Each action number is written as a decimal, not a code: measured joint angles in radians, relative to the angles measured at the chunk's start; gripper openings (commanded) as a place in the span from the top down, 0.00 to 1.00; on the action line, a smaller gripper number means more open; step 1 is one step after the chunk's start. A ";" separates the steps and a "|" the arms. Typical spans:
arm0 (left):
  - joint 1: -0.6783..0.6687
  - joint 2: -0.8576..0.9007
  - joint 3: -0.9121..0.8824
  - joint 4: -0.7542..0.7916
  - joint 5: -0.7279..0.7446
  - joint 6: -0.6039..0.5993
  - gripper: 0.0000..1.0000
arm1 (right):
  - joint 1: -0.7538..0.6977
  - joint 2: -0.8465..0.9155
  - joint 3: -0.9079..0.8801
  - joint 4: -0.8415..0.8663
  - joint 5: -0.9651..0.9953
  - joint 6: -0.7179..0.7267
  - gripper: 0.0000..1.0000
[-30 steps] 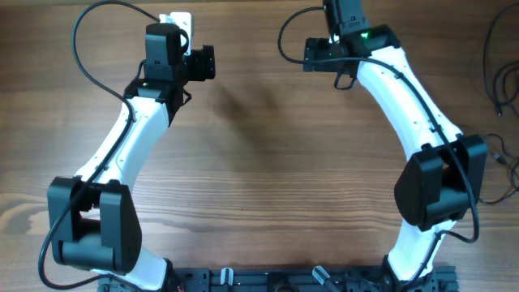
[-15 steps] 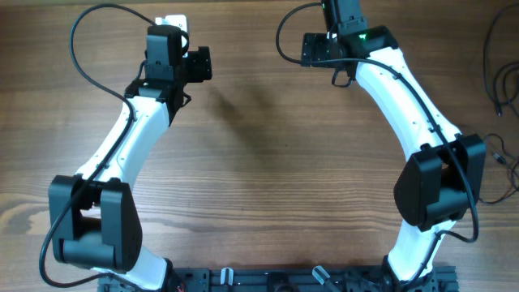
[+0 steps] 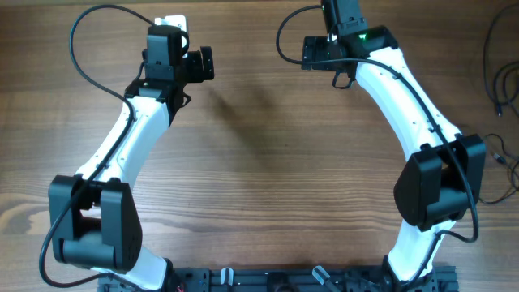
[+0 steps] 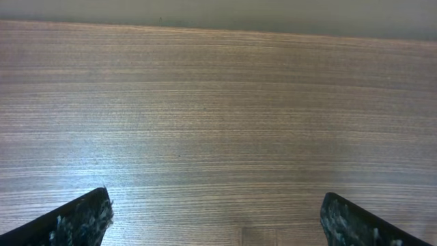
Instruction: Untangle cables
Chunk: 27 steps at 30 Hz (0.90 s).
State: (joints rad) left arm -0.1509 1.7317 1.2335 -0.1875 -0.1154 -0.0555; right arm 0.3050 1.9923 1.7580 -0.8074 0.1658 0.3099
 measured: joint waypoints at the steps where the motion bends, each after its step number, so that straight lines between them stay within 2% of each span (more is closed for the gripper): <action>1: 0.000 0.000 0.000 -0.005 0.000 0.000 0.00 | 0.000 0.000 0.000 -0.003 0.000 0.000 0.00; 9: 0.000 0.000 0.002 -0.180 -0.001 0.000 0.00 | 0.000 0.000 -0.001 -0.082 -0.039 0.015 0.00; 27: 0.000 0.000 0.002 -0.142 0.000 0.000 0.00 | 0.000 0.000 -0.001 -0.105 -0.061 0.019 0.01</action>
State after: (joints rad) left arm -0.1509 1.7321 1.2358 -0.3298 -0.1158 -0.0555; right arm 0.3050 1.9923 1.7573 -0.9127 0.1047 0.3290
